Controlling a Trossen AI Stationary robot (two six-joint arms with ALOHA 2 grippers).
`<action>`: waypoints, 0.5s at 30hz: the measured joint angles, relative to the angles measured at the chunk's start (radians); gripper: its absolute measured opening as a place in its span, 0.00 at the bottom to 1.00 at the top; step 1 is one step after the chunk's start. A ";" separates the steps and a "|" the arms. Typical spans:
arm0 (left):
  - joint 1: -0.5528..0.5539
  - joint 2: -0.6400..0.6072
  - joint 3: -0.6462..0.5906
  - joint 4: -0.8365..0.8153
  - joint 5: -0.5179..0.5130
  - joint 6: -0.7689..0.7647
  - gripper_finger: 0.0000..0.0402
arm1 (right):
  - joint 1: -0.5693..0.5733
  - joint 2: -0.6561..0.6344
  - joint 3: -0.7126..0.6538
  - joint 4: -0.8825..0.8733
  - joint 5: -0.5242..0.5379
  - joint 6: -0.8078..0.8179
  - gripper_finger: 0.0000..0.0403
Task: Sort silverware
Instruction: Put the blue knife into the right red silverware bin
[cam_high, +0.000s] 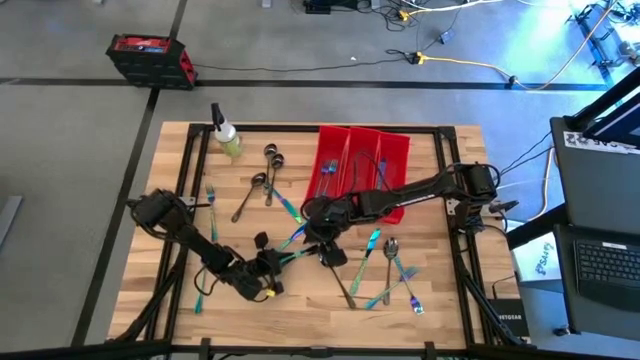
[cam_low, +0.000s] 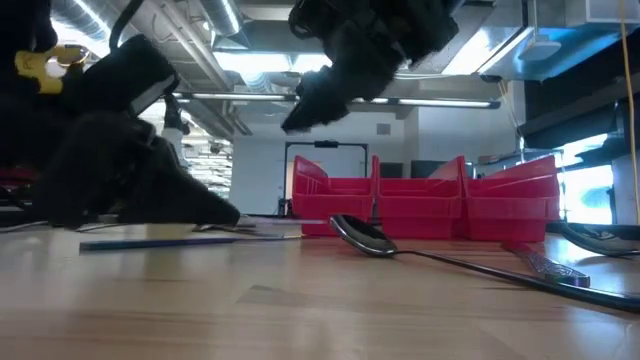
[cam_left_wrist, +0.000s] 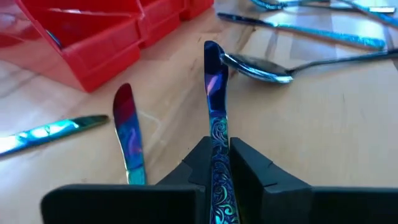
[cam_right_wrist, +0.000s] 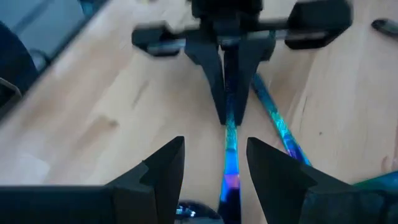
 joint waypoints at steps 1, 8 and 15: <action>0.000 -0.006 0.001 0.001 -0.004 0.007 0.05 | -0.007 -0.012 0.000 0.018 -0.015 0.019 0.39; -0.002 -0.055 0.002 0.001 -0.031 0.094 0.05 | -0.064 -0.061 0.002 0.020 -0.045 0.093 0.36; -0.002 -0.114 0.003 -0.076 -0.030 0.209 0.05 | -0.123 -0.002 0.001 0.046 -0.093 0.310 0.36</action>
